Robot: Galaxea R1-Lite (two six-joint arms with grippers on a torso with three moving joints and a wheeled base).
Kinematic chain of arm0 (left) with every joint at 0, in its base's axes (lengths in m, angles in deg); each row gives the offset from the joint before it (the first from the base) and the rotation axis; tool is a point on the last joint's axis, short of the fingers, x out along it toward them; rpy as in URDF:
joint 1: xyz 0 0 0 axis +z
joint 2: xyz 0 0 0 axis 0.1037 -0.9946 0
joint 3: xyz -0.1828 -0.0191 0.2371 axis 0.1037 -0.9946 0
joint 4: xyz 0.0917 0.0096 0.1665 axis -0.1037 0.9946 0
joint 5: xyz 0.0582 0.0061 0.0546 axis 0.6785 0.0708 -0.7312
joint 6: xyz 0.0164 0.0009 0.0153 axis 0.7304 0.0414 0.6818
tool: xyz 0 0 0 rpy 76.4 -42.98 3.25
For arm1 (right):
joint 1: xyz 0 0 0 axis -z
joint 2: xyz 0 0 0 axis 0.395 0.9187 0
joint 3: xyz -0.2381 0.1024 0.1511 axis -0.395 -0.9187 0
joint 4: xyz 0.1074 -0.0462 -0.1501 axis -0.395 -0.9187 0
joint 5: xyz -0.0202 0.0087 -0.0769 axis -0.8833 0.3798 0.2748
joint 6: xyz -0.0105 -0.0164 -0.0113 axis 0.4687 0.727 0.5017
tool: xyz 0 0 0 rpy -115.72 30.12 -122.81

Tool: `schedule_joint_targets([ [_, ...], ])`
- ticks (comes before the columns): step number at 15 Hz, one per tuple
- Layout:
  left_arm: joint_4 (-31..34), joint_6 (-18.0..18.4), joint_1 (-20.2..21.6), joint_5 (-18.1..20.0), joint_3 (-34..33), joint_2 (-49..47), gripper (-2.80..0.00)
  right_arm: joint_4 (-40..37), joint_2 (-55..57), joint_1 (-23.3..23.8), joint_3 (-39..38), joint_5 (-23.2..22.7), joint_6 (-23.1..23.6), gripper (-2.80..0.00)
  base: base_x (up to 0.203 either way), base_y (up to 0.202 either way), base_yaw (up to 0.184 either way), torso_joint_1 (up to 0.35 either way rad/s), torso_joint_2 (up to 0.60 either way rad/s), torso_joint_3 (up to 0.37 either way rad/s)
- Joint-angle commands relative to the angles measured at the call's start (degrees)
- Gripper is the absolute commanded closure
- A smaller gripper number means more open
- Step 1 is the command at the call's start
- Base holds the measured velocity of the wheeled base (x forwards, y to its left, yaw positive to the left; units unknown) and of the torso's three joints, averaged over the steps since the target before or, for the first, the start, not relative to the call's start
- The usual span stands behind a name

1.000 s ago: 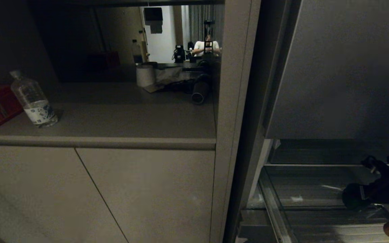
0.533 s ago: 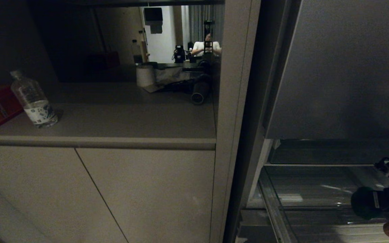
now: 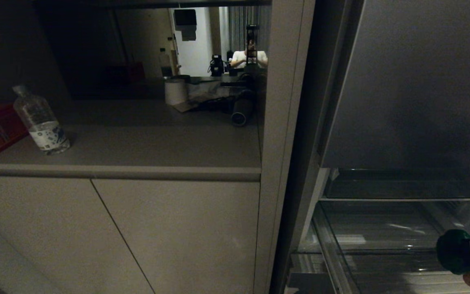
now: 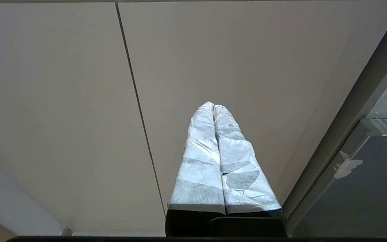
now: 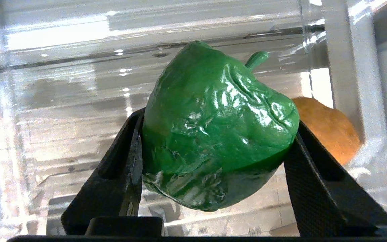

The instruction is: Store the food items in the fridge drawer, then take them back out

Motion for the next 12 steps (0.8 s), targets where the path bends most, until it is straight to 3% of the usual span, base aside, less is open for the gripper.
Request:
schedule_joint_targets([
  [1,0.0,0.0,0.0,0.0,0.0,-0.1,0.0,0.2,-6.1,0.0,-2.1,-0.1,0.0,0.0,0.0,0.0,0.0,0.0,0.0,0.0],
  [7,0.0,0.0,0.0,0.0,0.0,-0.1,0.0,0.2,-18.7,0.0,-6.5,0.0,-1.4,0.0,0.0,0.0,0.0,0.0,0.0,0.0],
  [10,0.0,0.0,0.0,0.0,0.0,-0.1,0.0,0.2,-27.4,-0.4,-9.7,0.0,-4.7,0.0,0.0,0.0,0.0,0.0,0.0,0.0],
  [12,0.0,0.0,0.0,0.0,0.0,-0.1,0.0,0.2,-34.8,-3.9,-11.5,0.4,-8.4,0.0,0.0,0.0,0.0,0.0,0.0,0.0],
])
